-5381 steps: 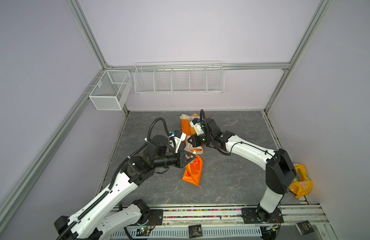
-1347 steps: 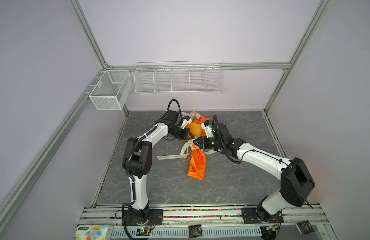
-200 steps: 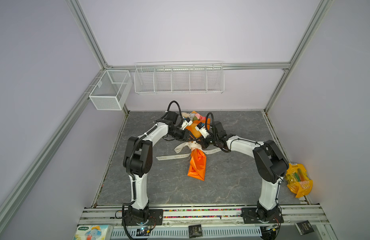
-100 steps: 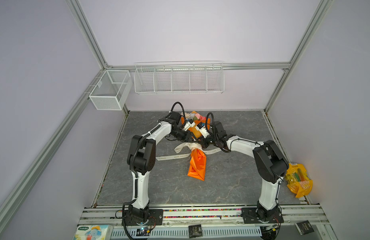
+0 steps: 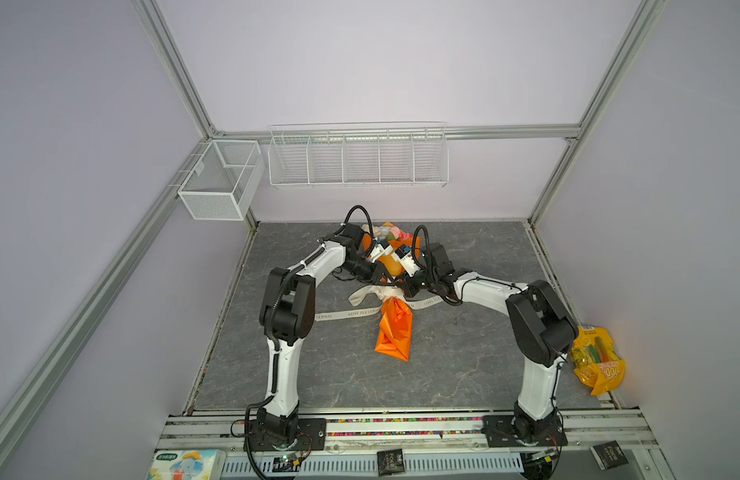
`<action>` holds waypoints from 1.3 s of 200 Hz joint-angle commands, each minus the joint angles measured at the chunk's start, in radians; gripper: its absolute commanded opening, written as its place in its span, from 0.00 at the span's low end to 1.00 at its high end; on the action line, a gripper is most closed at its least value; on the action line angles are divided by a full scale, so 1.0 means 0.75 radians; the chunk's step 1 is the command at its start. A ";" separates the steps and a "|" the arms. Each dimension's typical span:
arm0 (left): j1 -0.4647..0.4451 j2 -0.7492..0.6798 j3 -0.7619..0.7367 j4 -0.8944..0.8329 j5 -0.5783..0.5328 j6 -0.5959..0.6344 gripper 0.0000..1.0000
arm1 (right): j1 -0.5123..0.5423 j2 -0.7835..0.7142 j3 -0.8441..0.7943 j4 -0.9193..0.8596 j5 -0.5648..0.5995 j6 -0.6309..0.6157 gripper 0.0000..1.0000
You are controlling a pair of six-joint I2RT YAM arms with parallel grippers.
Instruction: Tie the bouquet of fake flowers
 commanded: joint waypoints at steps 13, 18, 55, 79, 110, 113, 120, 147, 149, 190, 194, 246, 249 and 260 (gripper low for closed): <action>-0.006 0.007 0.040 -0.019 0.012 0.021 0.06 | -0.006 -0.059 -0.018 0.007 0.002 -0.003 0.08; -0.005 0.003 0.040 -0.014 0.009 0.016 0.06 | -0.006 -0.061 -0.016 -0.002 0.007 0.001 0.08; 0.002 -0.036 0.001 0.053 -0.022 -0.055 0.00 | -0.033 -0.166 -0.046 -0.073 0.125 0.163 0.34; 0.013 -0.035 -0.015 0.088 -0.025 -0.111 0.00 | -0.044 -0.293 -0.112 -0.108 0.182 0.324 0.41; 0.021 -0.026 -0.009 0.091 -0.026 -0.151 0.00 | -0.021 -0.455 -0.169 -0.179 0.185 0.637 0.40; 0.022 -0.025 -0.005 0.088 -0.024 -0.152 0.00 | -0.014 -0.470 -0.175 -0.183 0.188 0.673 0.39; 0.025 -0.020 -0.003 0.086 -0.018 -0.160 0.00 | 0.018 -0.509 -0.198 -0.157 0.193 0.734 0.38; 0.032 0.020 0.028 0.041 -0.009 -0.191 0.01 | 0.191 -0.567 -0.227 -0.094 0.280 0.935 0.36; 0.031 0.023 0.032 0.034 -0.010 -0.189 0.01 | 0.200 -0.567 -0.224 -0.088 0.288 0.949 0.36; 0.029 0.050 0.056 -0.050 0.001 -0.163 0.02 | 0.447 -0.372 -0.034 -0.115 0.477 1.145 0.35; 0.030 0.049 0.056 -0.054 0.003 -0.160 0.02 | 0.460 -0.349 -0.001 -0.151 0.503 1.179 0.35; 0.029 0.043 0.067 -0.083 0.014 -0.152 0.03 | 0.567 -0.094 0.245 -0.352 0.743 1.427 0.36; 0.029 0.044 0.068 -0.084 0.015 -0.152 0.03 | 0.571 -0.081 0.254 -0.353 0.745 1.440 0.36; 0.029 0.046 0.074 -0.085 0.006 -0.179 0.04 | 0.598 -0.048 0.288 -0.344 0.801 1.455 0.37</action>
